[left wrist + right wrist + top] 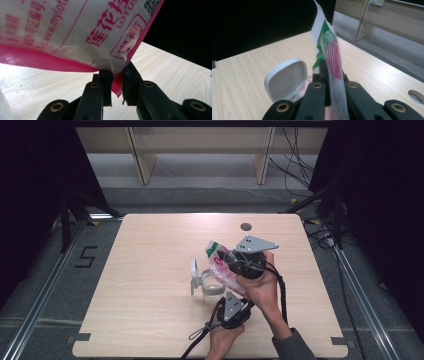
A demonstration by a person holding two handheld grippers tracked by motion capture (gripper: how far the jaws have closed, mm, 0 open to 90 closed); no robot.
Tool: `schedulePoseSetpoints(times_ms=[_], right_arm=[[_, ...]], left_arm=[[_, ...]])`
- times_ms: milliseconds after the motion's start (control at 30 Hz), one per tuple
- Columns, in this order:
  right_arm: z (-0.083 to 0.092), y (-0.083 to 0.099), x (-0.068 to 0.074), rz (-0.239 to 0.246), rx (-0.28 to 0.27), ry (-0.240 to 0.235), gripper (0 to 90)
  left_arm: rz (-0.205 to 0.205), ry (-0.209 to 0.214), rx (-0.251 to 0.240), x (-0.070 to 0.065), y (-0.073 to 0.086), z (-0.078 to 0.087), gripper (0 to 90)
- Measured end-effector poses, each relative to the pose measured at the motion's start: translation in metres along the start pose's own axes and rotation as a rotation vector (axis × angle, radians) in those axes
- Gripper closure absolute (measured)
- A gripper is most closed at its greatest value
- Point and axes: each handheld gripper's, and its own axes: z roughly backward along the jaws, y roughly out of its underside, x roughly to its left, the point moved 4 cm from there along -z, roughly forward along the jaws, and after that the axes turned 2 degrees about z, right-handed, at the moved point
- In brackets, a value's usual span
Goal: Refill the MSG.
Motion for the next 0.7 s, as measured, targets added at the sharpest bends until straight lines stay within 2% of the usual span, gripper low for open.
schedulePoseSetpoints(times_ms=[67,133,267,300,367,433,633,667,700], right_arm=[[-0.0001,-0.0003,0.0004,0.006,0.002,0.001,90.0],[0.0000,-0.0005,0.0010,-0.001,0.004,0.000,90.0],[0.0001,-0.0014,0.0023,-0.006,0.008,0.002,90.0],[-0.0001,-0.0020,0.0014,0.015,0.011,0.006,90.0],[-0.0003,-0.0021,0.0020,0.008,0.013,0.005,90.0],[-0.0006,-0.0031,0.0018,0.032,0.009,0.022,90.0],[-0.0019,-0.0030,0.0038,0.029,0.031,0.015,90.0],[-0.0031,-0.0031,0.0039,0.032,0.020,0.021,90.0],[-0.0031,-0.0034,0.0021,0.056,0.023,0.017,90.0]], left_arm=[[-0.004,0.013,-0.002,0.0004,-0.0004,-0.0013,79.2],[-0.006,0.003,-0.004,0.0004,-0.0004,-0.0007,79.2],[-0.001,0.008,-0.009,-0.0001,-0.0015,-0.0015,79.2],[0.002,0.013,-0.012,-0.0005,-0.0018,-0.0022,79.2],[0.001,0.016,-0.012,-0.0011,-0.0024,-0.0020,79.2],[0.003,0.013,-0.017,-0.0012,-0.0032,-0.0033,79.3],[0.004,0.013,-0.014,-0.0027,-0.0041,-0.0062,79.3],[0.006,0.016,-0.016,-0.0028,-0.0040,-0.0068,79.3],[0.012,0.018,-0.016,-0.0030,-0.0042,-0.0071,79.3]])
